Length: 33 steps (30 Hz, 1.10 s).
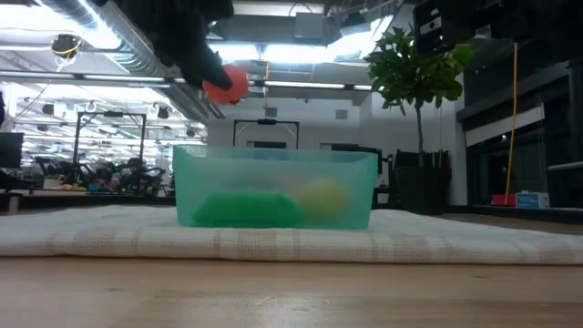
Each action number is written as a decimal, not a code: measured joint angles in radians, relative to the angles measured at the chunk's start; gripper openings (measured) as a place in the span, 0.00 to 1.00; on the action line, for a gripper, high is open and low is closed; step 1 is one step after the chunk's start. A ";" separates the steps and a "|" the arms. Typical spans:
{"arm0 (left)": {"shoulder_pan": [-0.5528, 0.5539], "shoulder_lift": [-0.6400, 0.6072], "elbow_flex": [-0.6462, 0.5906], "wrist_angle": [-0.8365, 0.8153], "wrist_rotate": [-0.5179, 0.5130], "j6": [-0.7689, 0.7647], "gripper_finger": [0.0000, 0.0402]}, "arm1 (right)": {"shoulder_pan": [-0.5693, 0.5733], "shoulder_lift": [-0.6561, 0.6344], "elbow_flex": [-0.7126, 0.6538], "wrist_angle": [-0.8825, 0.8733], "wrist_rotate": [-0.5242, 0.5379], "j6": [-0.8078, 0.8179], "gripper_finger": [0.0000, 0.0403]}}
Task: Pick and placing Produce into tupperware
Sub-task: Put the pumpkin into the blue bin
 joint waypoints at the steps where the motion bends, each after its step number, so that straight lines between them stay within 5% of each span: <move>1: 0.000 0.010 -0.001 -0.006 0.000 -0.004 0.59 | 0.000 0.000 0.000 0.000 0.000 0.000 0.42; 19: -0.006 0.242 -0.001 0.036 0.024 -0.014 0.59 | 0.000 0.000 0.000 -0.020 0.000 0.022 0.42; 33: -0.006 0.285 -0.001 0.036 0.076 -0.035 0.59 | 0.000 0.000 0.000 -0.020 0.000 0.019 0.42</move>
